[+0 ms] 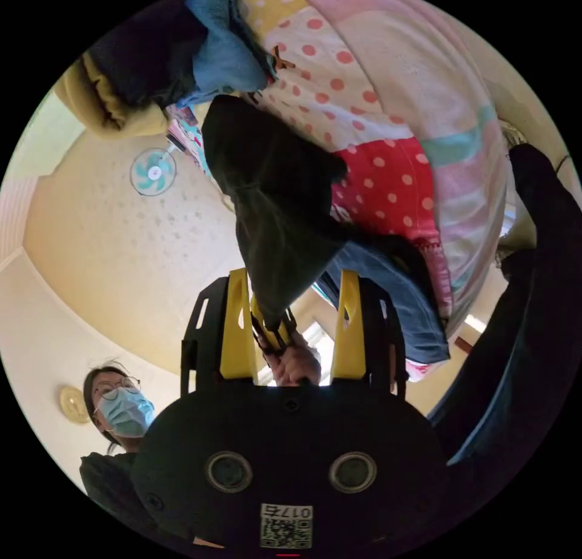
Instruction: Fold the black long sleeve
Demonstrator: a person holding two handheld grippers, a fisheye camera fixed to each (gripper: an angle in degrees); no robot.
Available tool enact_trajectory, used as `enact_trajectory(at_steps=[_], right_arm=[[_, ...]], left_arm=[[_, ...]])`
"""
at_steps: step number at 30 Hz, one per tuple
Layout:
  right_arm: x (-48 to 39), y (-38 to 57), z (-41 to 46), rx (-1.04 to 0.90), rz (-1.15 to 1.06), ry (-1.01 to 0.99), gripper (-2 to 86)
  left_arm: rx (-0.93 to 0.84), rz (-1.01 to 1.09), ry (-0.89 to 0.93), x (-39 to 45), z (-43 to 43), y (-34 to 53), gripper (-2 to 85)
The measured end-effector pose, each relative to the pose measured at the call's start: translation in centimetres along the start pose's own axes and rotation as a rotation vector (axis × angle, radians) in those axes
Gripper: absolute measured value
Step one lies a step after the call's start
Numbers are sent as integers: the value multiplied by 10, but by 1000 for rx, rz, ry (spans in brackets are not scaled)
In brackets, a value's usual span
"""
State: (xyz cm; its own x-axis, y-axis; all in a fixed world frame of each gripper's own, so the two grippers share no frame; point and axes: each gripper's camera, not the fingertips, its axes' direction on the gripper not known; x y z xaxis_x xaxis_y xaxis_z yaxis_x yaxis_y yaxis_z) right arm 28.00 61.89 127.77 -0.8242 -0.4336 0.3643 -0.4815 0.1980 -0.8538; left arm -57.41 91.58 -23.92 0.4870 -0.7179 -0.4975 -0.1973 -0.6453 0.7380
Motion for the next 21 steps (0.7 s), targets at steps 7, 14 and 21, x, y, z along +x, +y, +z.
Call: enact_trajectory(at_steps=[7,14,21], right_arm=[[-73,0,29,-48,-62,-256,63],[-278,21,50,-284,-522,-236,44],[-374,24,-14,-233,-895,-89,59]], left_arm=[[66,101,-8,74,-43,-9,33],[67,412,146,200,-56,-42,35],[-62,527,102,257,26,-52,38]])
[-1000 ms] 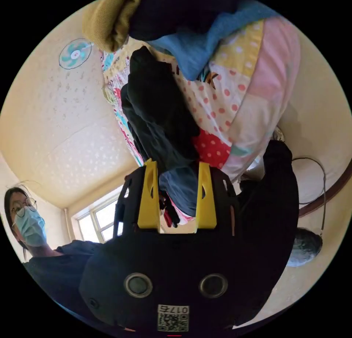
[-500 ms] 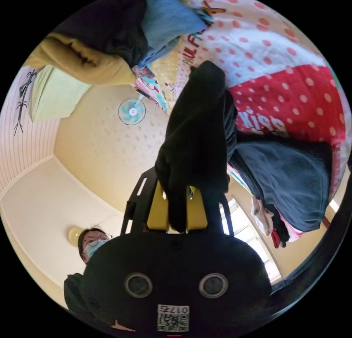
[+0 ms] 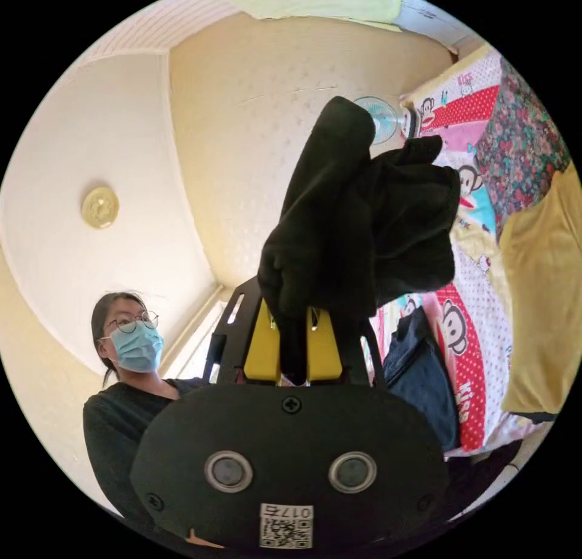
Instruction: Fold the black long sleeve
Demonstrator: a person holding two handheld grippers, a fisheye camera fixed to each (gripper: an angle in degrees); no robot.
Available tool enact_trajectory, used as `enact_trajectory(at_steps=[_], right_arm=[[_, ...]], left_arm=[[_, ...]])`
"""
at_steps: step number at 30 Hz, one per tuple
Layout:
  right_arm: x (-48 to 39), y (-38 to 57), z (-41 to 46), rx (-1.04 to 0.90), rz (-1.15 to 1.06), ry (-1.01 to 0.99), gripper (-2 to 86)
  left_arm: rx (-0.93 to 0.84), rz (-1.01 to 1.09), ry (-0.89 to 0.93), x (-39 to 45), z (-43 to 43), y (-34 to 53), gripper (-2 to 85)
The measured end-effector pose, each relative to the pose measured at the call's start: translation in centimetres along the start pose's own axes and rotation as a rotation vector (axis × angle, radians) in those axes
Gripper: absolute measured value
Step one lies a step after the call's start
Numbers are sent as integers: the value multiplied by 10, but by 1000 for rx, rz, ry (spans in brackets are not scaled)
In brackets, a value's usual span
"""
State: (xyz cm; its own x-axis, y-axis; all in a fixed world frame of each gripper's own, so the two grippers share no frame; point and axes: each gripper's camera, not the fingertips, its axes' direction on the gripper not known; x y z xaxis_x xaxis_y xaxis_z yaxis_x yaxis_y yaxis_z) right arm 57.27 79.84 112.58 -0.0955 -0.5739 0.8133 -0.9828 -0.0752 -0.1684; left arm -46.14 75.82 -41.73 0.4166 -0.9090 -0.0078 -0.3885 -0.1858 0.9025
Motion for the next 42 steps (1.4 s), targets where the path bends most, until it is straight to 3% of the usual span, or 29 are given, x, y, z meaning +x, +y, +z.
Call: enact_trajectory(at_steps=[4,6,8,11,13,15,19,24,30,34,37,42], right_arm=[[55,19,-57,34,87,397,85],[113,49,-95,0,244,711,100],[144,86,-122,33,410,831,102],[162,152,-131,112,511,841,87],[177,187,-111,57,578,887,83],[214,227,-63,-124,672,911,87],[266,259,35,-396,673,837,95],[288,250,186,-740,385,881,109],[296,240,283,-959,-16,1042,124],[349,263,297,-1167,73,1061,111],[361,269,296,-1150,85,1076,92],[356,263,294,-1170,149,1032,28]], left_arm=[[-159,-213,-129,-58,70,26,43],[-295,-369,-263,-103,87,70,41],[-301,-459,-242,-128,66,110,37],[-273,-565,-347,-156,-9,178,33],[-232,-642,-464,-169,-67,222,40],[-113,-813,-590,-182,-152,293,57],[118,-1057,-625,-186,-255,407,94],[268,-1231,-562,-192,-314,539,133],[229,-1089,-558,-220,-323,600,160],[214,-980,-497,-251,-319,619,174],[154,-905,-500,-280,-315,628,172],[165,-868,-250,-312,-327,646,39]])
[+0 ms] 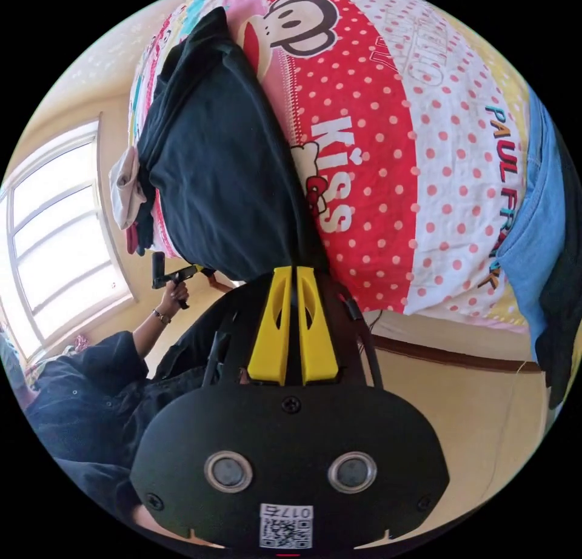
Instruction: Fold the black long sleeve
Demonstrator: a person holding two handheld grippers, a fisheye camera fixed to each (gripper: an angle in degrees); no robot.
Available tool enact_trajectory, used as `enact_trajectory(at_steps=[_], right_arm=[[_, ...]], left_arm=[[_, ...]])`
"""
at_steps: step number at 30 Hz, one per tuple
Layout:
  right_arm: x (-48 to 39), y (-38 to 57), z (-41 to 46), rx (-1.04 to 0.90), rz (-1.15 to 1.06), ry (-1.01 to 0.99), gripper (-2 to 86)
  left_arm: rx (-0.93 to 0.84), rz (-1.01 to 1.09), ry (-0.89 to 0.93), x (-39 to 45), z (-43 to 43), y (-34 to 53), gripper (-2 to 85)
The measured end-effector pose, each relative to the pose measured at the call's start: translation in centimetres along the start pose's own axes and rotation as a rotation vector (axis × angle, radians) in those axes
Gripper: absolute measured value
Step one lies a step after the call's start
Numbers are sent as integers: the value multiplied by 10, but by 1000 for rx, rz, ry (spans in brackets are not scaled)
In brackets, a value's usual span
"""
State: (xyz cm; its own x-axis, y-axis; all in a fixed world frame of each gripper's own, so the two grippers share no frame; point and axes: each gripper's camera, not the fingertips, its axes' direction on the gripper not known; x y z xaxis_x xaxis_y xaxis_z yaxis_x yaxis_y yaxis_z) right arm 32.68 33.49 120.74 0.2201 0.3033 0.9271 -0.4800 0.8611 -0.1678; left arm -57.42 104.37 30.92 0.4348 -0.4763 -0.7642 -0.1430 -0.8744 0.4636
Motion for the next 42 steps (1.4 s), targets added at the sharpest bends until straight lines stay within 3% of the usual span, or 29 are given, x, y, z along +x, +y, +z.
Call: enact_trajectory(at_steps=[4,8,11,14,17,19,25,28,30,32,36,40,42], right_arm=[[-23,27,-41,71,-113,-83,15],[-38,87,-88,157,-169,-183,10],[-31,149,-111,238,-155,-304,9],[-16,208,-122,343,-194,-492,9],[3,218,-119,484,-129,-615,7],[5,186,-116,520,-136,-661,6],[-11,-26,-119,561,-263,-797,9],[-25,-142,-112,521,-198,-816,15],[-38,-197,-107,513,-41,-712,18],[-59,-213,-106,552,-4,-519,19],[-134,-226,-62,465,-171,-167,19],[-174,-219,17,351,-329,114,13],[-165,-230,83,174,-324,401,7]], left_arm=[[-74,172,111,24,-32,26,26],[86,205,406,49,-112,73,17],[42,252,380,68,-145,115,14],[12,166,464,55,-143,159,14],[131,58,567,39,-139,171,13],[168,55,592,39,-143,152,14],[386,151,581,61,-210,21,31],[611,90,554,56,-252,-27,62],[751,-4,514,48,-271,-36,80],[768,-34,439,48,-270,-36,95],[622,-192,111,48,-218,-33,135],[515,-313,42,33,-154,-38,167],[468,-364,48,24,-120,-48,147]])
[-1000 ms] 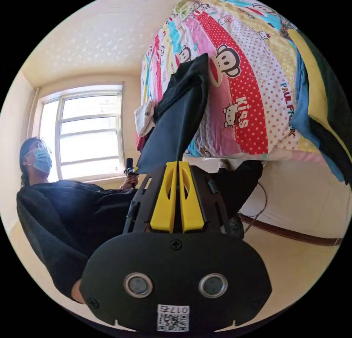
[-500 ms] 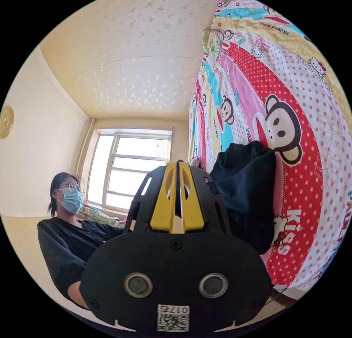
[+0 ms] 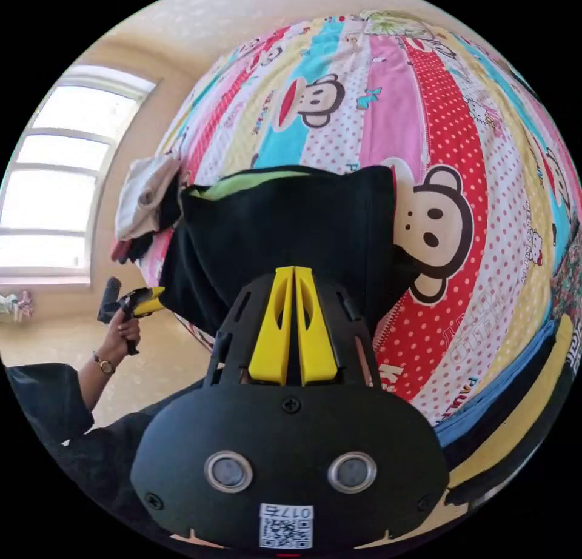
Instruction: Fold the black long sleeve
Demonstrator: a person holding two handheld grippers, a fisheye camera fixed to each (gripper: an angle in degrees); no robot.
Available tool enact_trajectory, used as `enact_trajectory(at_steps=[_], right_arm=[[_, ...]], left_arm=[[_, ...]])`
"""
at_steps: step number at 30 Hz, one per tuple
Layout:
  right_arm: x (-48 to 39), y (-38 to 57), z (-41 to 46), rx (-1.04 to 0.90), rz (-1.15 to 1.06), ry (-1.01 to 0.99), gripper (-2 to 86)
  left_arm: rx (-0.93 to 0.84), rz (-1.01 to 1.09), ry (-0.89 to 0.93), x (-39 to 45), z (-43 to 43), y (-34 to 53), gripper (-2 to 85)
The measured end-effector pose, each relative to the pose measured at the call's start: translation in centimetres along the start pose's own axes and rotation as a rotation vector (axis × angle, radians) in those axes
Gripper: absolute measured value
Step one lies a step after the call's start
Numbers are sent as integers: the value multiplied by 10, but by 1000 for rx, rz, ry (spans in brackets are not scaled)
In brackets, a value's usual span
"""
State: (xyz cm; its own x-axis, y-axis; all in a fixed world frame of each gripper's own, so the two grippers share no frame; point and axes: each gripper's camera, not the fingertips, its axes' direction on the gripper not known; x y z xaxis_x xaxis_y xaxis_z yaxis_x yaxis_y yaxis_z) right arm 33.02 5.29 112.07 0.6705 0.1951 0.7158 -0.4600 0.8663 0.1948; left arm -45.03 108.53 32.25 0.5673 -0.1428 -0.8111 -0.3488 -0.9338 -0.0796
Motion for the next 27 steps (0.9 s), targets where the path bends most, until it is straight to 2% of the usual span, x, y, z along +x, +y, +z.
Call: enact_trajectory(at_steps=[2,3,6,8,9,11,13,15,17,19,22,24,27], right_arm=[[5,10,37,-86,-81,104,6],[12,16,40,-56,-99,108,5],[29,10,21,-31,62,200,6],[36,15,11,12,119,311,8],[43,18,17,-33,149,361,11],[46,22,15,-23,140,246,18],[34,19,-3,94,63,116,30],[6,-6,-16,167,-37,50,84],[-8,-36,-10,166,-51,26,123],[-15,-68,5,152,-82,3,123],[-4,-113,41,73,-34,86,95],[13,-131,65,-68,-53,106,53],[26,-123,43,-24,-70,45,33]], left_arm=[[34,-41,1,-2,5,3,104],[44,-8,39,4,3,4,71],[90,132,43,17,-21,19,60],[101,98,60,5,-29,29,60],[92,49,109,-9,-27,34,63],[94,-32,122,-28,-24,40,73],[138,-46,146,-36,-26,48,98],[169,-59,217,-39,-24,51,145],[177,-66,250,-37,-17,51,155],[175,-71,256,-31,-9,48,153],[169,-112,222,-23,4,43,130],[179,-141,160,-20,9,45,72],[188,-101,159,-15,10,51,49]])
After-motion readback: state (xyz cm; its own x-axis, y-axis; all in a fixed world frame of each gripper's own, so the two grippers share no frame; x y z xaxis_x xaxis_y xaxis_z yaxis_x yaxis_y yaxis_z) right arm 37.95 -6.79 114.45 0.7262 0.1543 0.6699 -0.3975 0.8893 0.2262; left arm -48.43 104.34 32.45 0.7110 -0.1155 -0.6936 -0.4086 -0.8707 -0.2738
